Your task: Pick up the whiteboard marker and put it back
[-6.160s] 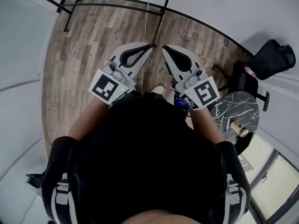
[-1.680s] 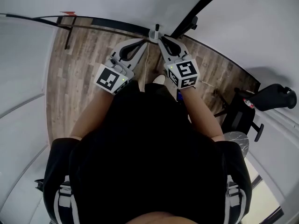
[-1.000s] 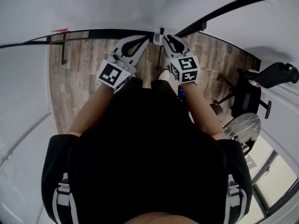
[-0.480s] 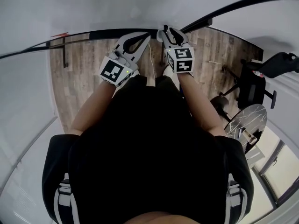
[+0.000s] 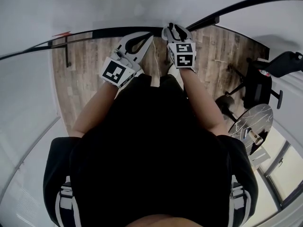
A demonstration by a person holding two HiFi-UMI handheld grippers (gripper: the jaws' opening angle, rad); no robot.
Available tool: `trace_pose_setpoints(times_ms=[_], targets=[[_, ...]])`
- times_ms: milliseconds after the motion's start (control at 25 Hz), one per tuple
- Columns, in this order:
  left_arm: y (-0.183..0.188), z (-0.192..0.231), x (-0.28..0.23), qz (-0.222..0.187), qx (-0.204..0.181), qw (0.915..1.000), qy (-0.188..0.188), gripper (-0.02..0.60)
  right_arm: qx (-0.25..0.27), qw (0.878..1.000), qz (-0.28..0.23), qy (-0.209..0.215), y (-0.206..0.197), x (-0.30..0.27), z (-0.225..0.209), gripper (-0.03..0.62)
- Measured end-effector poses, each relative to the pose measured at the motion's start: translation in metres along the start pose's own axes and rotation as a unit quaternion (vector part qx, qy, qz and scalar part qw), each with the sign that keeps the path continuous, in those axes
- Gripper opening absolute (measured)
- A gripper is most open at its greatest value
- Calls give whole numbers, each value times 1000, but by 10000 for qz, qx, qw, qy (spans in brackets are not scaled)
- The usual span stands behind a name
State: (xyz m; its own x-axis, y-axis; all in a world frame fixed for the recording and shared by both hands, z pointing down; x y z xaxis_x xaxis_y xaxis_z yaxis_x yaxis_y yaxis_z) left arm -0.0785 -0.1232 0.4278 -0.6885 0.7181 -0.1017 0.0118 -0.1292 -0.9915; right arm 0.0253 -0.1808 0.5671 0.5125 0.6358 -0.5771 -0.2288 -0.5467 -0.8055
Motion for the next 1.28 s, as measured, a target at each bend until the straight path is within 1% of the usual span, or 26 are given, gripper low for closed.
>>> trace_pose_setpoints(times_ms=[240,360,440,480,600,720,880,1120,1200,1280], targets=[[-1,1,7,109,2,9999,84,3,117,9998,125,-29,-2,-6,2,106],[1,2,9,-15,8,9999,146,3,80,9998,164,-29,-4,-9,3,91],[-1,2,11,25,5,9998,174,3,54,9999,160,-38,-4,-10,3,85],[-1,3,11,49,4,9998,185,3,46,9999,155,-51,-4,-10,2,80],[1,4,13,-55,8,9997,235,3,-7,9999,134,-66,-4,-10,2,64],[-1,4,15,40,5,9997,259,3,-74,9999,102,-2,-4,-9,2,63],[-1,2,15,73,16,9997,251,3,-23,10000,12,74,0,-4,3,63],[3,-3,13,-75,-20,9997,239,3,96,9997,-124,181,7,7,5,62],[1,-5,13,-16,-22,9998,215,3,170,9995,-164,205,10,11,5,62],[-3,-7,14,213,-64,9995,234,3,230,9992,-212,239,13,16,5,61]])
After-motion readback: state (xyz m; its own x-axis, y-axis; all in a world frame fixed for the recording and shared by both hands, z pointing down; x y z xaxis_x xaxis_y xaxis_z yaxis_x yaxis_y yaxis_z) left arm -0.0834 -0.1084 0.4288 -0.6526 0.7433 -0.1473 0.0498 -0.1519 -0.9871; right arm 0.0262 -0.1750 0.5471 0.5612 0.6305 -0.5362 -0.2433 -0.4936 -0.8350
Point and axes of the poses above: the fingertips, and each gripper's own axes: x backward along the fingers, z to its left, y out of its top, the point moved 2 cm from there along x, backward along the fingers, and after that the axes turned 10 degrees about y, right-handed, at the moved point
